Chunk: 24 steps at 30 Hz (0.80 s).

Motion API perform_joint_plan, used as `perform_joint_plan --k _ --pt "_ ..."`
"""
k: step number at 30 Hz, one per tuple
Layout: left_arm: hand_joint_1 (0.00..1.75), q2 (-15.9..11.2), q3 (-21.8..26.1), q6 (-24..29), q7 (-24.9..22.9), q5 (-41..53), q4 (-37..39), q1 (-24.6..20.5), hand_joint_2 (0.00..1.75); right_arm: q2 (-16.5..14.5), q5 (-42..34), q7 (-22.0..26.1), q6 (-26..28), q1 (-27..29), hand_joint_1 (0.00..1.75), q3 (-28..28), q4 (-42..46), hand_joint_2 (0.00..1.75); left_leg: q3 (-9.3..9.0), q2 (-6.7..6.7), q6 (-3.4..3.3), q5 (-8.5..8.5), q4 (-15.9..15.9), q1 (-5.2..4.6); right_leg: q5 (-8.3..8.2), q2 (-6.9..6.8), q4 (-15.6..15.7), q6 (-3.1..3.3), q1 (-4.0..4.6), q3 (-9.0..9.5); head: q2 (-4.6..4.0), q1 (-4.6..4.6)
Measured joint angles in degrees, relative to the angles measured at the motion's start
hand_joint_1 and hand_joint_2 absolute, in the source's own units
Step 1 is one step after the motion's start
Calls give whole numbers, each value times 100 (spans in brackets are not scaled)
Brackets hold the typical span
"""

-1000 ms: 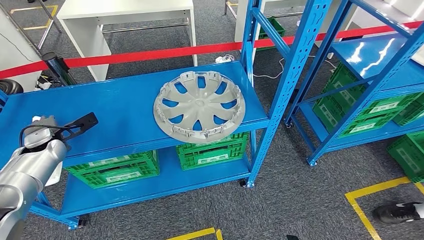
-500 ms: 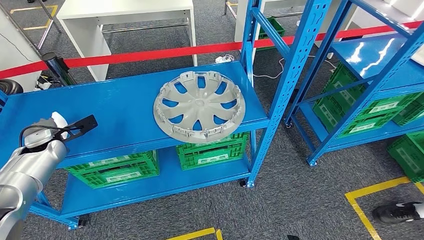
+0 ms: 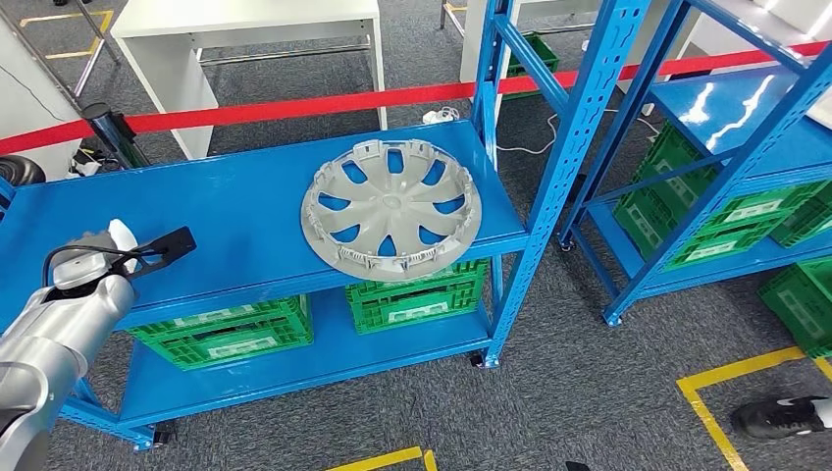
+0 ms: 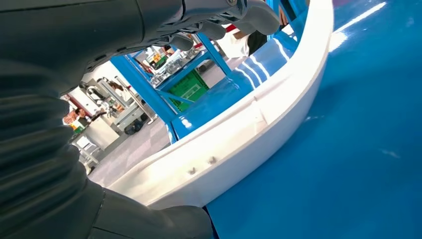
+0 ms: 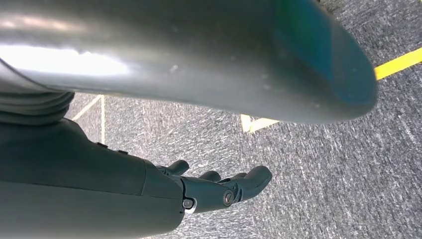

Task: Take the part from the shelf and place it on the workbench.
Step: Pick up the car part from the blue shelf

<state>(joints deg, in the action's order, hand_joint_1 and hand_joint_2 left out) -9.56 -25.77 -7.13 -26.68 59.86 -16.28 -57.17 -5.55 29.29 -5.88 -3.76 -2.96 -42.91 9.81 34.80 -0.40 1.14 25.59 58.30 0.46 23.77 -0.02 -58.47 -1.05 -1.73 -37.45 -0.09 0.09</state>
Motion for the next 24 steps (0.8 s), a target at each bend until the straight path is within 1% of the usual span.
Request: perform_joint_plan --k 5,6,9,10,24 --pt "0 27 0 11 4 17 1 0 175 -2 -3 1 0 0 0 -31 0 0 0 0 0 0 0 0 0 0 0 0 0 0 0 0" --pt "13 30 0 20 5 20 1 0 175 -2 -3 3 0 0 0 -33 0 0 0 0 0 0 0 0 0 0 0 0 0 0 0 0" --pt "144 39 0 39 11 23 2 0 175 -2 4 7 0 0 0 -42 0 0 0 0 0 0 0 0 0 0 0 0 0 0 0 0" --pt "175 41 0 39 12 25 2 0 175 -2 10 8 0 0 0 -44 0 0 1 0 0 0 0 0 0 0 0 0 0 0 0 0" --pt "175 17 21 34 54 35 33 16 175 -2 65 0 -1 0 0 -70 0 0 2 -2 0 1 0 0 1 -2 0 0 0 1 0 1"
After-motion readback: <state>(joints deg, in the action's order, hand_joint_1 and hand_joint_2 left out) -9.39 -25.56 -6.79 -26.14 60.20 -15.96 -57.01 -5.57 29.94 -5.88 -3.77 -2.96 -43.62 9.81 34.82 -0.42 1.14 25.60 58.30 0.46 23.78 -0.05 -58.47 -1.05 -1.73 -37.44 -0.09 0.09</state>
